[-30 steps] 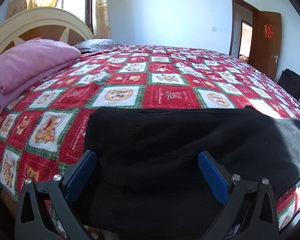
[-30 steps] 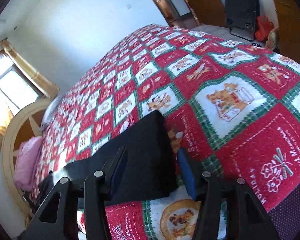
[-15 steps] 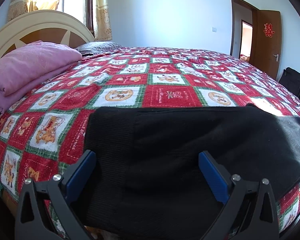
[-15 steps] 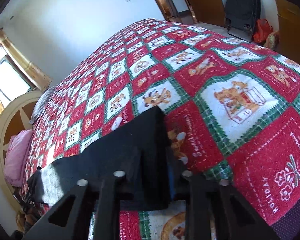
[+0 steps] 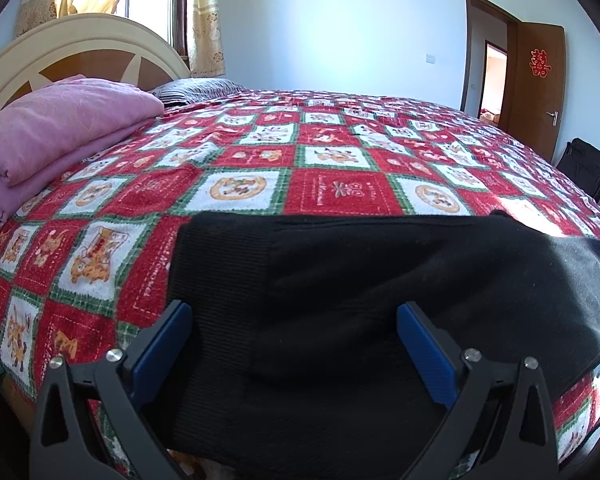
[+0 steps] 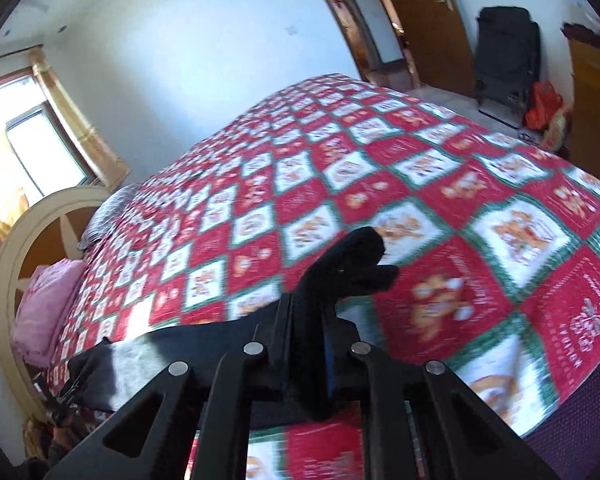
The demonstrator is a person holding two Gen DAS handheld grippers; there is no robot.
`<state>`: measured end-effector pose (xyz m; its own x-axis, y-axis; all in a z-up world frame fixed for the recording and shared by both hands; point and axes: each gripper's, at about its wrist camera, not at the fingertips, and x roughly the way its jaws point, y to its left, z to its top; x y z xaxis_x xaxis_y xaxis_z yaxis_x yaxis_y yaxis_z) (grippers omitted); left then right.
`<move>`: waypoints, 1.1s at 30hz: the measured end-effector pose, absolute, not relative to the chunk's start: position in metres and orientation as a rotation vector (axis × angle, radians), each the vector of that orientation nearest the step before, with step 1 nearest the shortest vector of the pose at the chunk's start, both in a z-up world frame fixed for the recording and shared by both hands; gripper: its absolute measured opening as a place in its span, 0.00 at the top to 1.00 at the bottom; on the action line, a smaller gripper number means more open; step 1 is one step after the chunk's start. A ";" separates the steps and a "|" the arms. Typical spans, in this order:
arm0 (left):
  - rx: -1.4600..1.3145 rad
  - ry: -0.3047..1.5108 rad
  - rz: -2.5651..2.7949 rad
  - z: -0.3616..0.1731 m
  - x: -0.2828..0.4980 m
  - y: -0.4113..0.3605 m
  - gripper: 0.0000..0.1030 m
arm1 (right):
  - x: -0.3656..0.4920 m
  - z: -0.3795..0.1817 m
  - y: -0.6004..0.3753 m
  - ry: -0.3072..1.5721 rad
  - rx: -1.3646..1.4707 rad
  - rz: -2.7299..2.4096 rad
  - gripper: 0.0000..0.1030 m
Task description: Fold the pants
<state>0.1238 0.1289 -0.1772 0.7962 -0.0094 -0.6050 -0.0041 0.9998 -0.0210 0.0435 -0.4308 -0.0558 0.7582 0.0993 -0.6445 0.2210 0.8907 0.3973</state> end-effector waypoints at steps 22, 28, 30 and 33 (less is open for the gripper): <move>-0.063 0.626 -0.008 -0.162 0.119 0.125 0.00 | 0.108 -0.078 -0.261 0.816 0.369 0.218 0.88; -0.068 0.596 -0.028 -0.150 0.115 0.119 0.00 | 0.122 -0.092 -0.225 0.856 0.339 0.273 0.88; -0.072 0.591 -0.052 -0.146 0.114 0.114 0.00 | 0.127 -0.098 -0.214 0.872 0.319 0.280 0.88; -0.062 0.586 -0.088 -0.140 0.113 0.104 0.00 | 0.135 -0.111 -0.201 0.907 0.297 0.286 0.88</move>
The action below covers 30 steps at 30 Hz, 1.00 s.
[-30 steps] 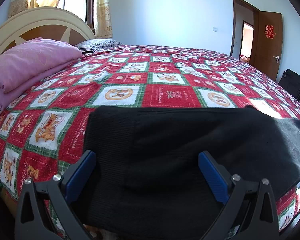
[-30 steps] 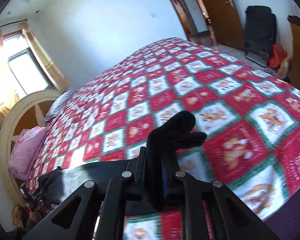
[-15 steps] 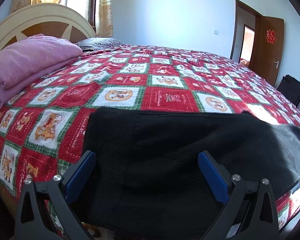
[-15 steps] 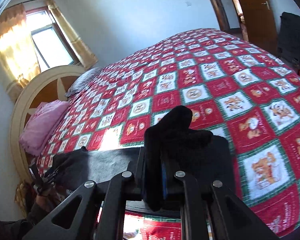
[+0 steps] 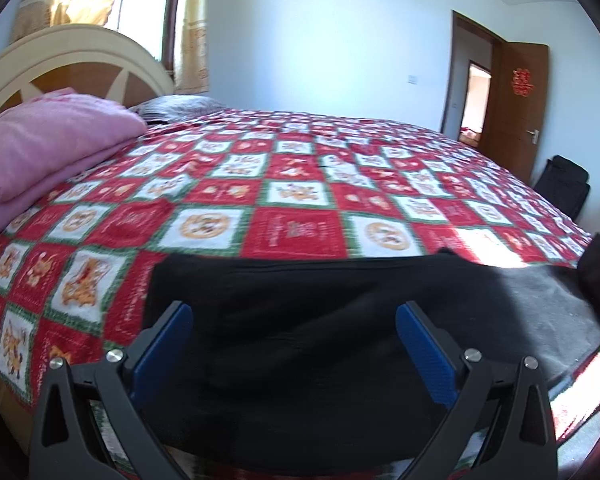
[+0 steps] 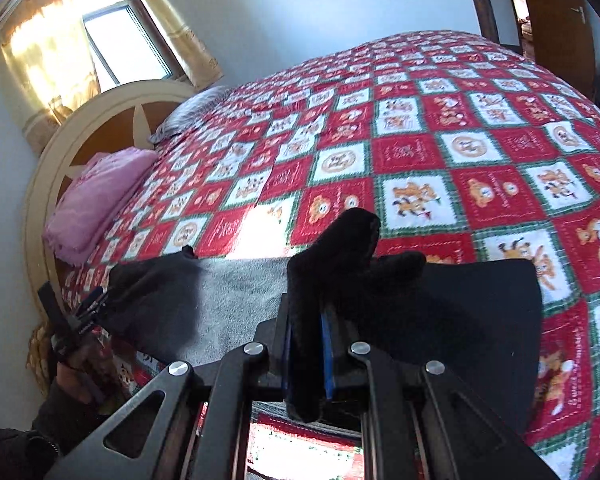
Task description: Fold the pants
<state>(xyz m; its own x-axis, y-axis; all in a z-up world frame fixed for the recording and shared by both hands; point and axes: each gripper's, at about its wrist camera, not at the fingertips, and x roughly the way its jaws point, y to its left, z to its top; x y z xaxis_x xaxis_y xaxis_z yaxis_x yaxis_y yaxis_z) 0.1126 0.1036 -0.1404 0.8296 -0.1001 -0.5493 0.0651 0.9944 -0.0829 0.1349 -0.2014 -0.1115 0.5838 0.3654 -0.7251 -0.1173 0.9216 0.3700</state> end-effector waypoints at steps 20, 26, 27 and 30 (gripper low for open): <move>-0.077 0.832 -0.784 -0.138 0.134 -0.124 0.09 | 0.108 -0.124 -0.322 0.802 0.583 0.172 0.47; -0.096 0.935 -0.819 -0.147 0.145 -0.168 0.32 | 0.108 -0.145 -0.367 0.770 0.714 0.080 0.47; -0.095 0.938 -0.811 -0.147 0.145 -0.173 0.32 | 0.108 -0.147 -0.366 0.770 0.711 0.080 0.47; -0.102 0.945 -0.785 -0.148 0.147 -0.180 0.32 | 0.115 -0.152 -0.352 0.784 0.688 0.103 0.47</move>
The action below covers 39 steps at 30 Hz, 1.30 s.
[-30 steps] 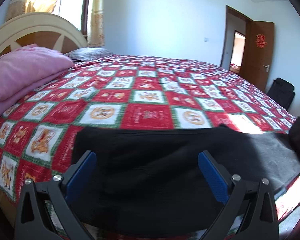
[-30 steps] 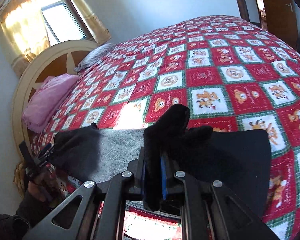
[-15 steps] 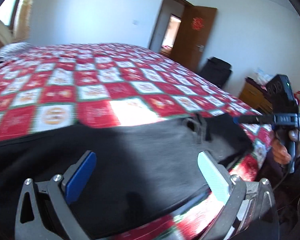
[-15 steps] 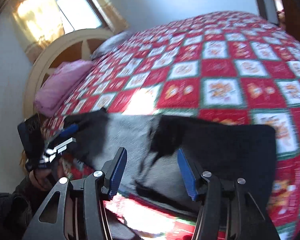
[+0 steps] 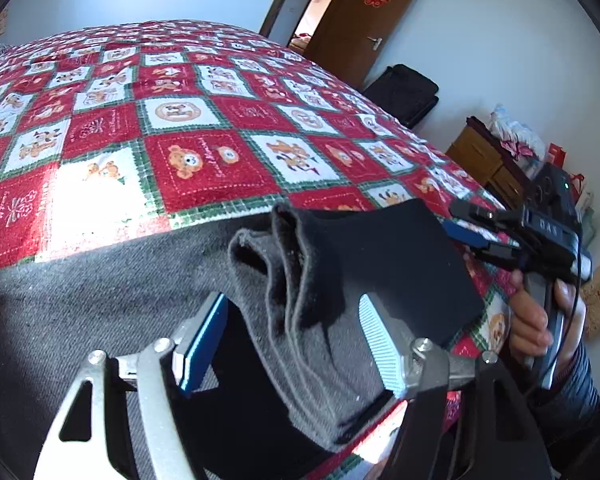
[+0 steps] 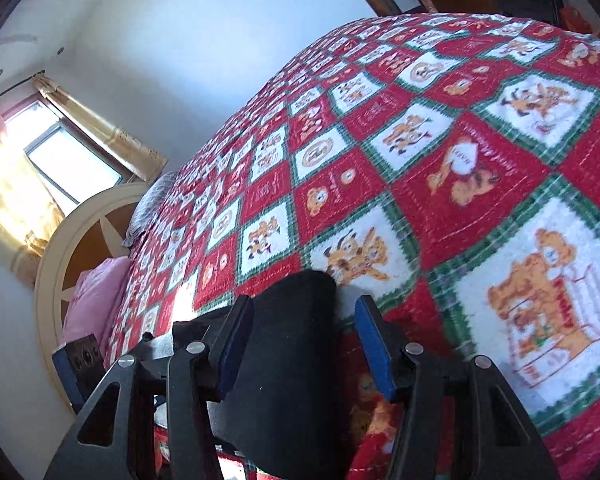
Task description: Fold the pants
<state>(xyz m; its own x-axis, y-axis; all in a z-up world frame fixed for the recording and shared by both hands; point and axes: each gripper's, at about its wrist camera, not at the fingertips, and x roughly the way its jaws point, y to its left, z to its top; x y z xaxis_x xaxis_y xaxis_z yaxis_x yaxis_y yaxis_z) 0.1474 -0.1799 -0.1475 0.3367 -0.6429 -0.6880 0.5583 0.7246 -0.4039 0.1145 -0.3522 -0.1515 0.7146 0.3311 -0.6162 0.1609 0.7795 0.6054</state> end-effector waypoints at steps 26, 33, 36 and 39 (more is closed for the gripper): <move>-0.324 0.971 -0.670 -0.158 0.162 -0.101 0.90 | 0.105 -0.137 -0.282 0.715 0.380 0.257 0.43; -0.326 0.949 -0.677 -0.163 0.158 -0.099 0.82 | 0.111 -0.164 -0.263 0.874 0.257 0.253 0.43; -0.301 0.918 -0.678 -0.153 0.149 -0.094 0.57 | 0.095 -0.147 -0.270 0.855 0.301 0.242 0.43; -0.232 0.847 -0.655 -0.144 0.133 -0.090 0.28 | 0.075 -0.147 -0.265 0.898 0.316 0.307 0.43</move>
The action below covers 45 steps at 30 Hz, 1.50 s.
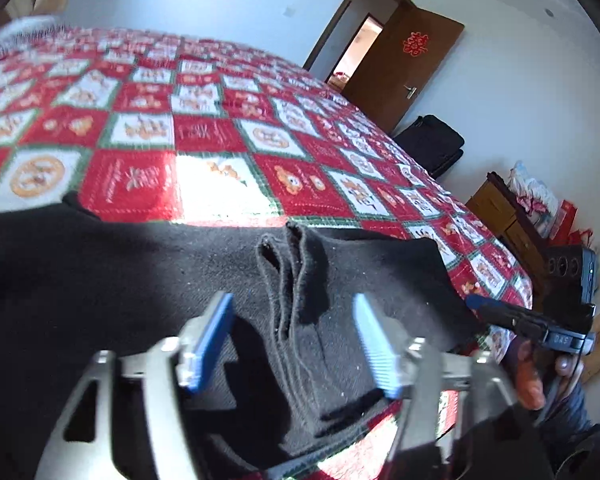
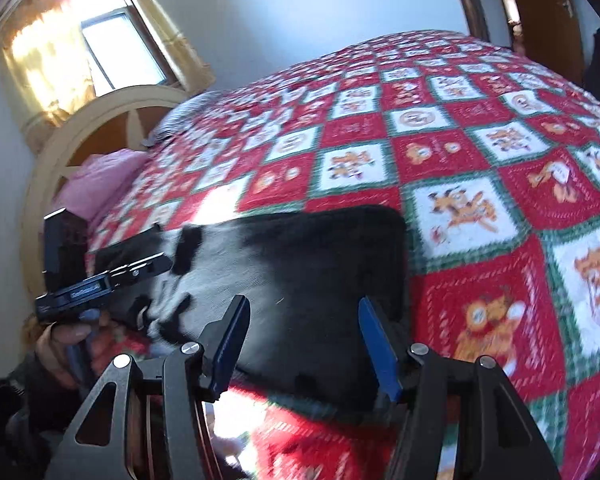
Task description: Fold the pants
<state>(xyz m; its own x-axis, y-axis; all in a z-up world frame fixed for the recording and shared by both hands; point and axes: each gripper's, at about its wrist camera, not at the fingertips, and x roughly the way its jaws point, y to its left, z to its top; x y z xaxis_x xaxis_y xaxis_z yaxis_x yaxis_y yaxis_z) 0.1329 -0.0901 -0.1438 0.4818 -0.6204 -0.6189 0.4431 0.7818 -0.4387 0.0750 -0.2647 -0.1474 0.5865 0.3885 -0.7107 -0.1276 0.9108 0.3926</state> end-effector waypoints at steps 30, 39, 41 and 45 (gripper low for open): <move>-0.048 0.758 -0.173 -0.140 0.115 0.068 0.11 | 0.154 -0.158 -0.073 0.885 0.000 0.459 0.43; -0.086 0.766 -0.136 -0.146 0.119 0.096 0.11 | 0.103 -0.181 -0.055 0.899 -0.154 0.494 0.43; -0.076 0.753 -0.120 -0.143 0.118 0.105 0.11 | 0.102 -0.179 -0.053 0.908 -0.165 0.497 0.43; -0.073 0.704 -0.031 -0.136 0.116 0.146 0.06 | 0.104 -0.167 -0.069 0.873 -0.029 0.540 0.43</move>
